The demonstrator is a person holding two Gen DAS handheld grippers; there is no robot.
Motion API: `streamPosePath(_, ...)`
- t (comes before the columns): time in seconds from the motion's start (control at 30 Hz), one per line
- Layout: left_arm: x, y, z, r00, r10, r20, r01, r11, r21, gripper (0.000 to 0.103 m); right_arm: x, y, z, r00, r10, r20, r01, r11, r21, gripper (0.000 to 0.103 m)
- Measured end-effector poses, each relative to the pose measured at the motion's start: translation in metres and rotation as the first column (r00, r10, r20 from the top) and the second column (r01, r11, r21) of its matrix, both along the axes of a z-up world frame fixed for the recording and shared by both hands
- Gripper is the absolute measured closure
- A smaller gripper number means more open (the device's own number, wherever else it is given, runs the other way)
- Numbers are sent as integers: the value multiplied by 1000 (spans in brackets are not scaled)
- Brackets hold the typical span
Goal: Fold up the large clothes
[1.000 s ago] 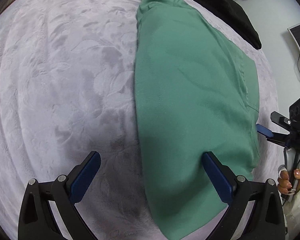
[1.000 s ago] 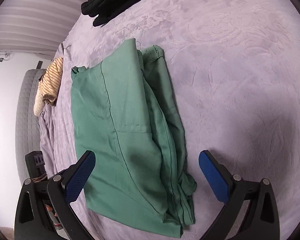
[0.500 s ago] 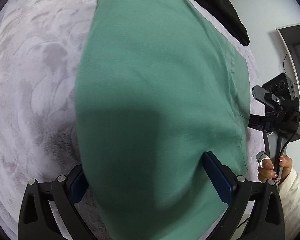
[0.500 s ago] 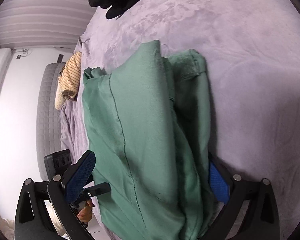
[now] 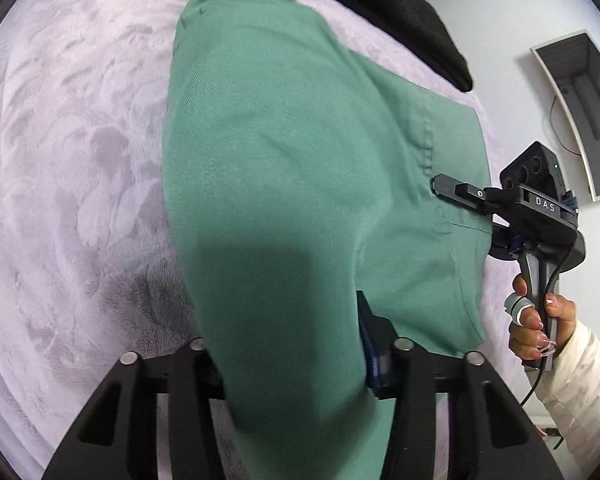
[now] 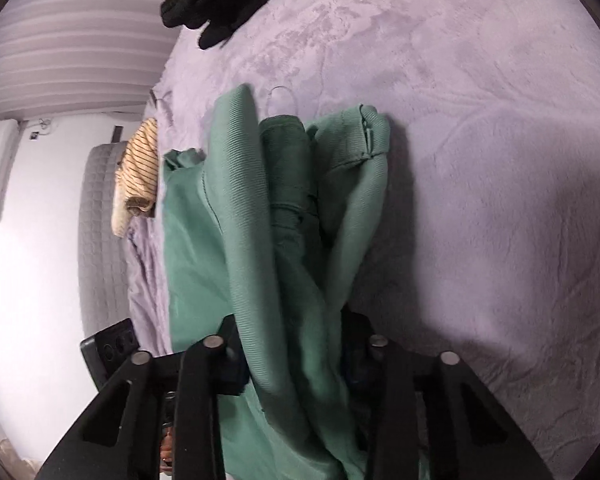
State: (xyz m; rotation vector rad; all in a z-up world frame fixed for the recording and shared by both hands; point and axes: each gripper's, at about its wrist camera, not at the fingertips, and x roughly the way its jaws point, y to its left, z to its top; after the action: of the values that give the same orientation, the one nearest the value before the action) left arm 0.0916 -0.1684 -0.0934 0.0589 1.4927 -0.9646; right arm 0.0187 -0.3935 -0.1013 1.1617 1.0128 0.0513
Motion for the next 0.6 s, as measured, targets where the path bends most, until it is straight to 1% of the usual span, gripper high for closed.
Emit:
streamPosePath(0.03, -2, 1, 7, 1000, -8, 9, 8, 1000, -7, 57, -4, 1, 4, 1000, -10, 25, 9, 1000, 21, 77)
streamPosePath(0.2, -10, 12, 43, 998, -32, 48, 34, 998, -45, 58, -13, 15, 29, 991, -37, 128, 23, 994, 111, 77)
streamPosePath(0.3, -17, 28, 64, 997, -44, 68, 49, 997, -64, 58, -16, 30, 49, 986, -44, 159, 24, 992, 123, 77)
streamPosePath(0.43, -25, 68, 84, 998, -47, 50, 51, 995, -83, 58, -21, 58, 76, 984, -19, 177, -3, 993, 122, 77)
streamPosePath(0.5, -28, 95, 90, 998, -47, 39, 50, 996, -75, 58, -27, 80, 78, 985, -13, 173, -12, 990, 139, 77)
streamPosePath(0.6, -32, 144, 92, 998, -48, 31, 49, 998, -37, 58, -35, 117, 72, 987, -8, 159, -21, 984, 179, 77)
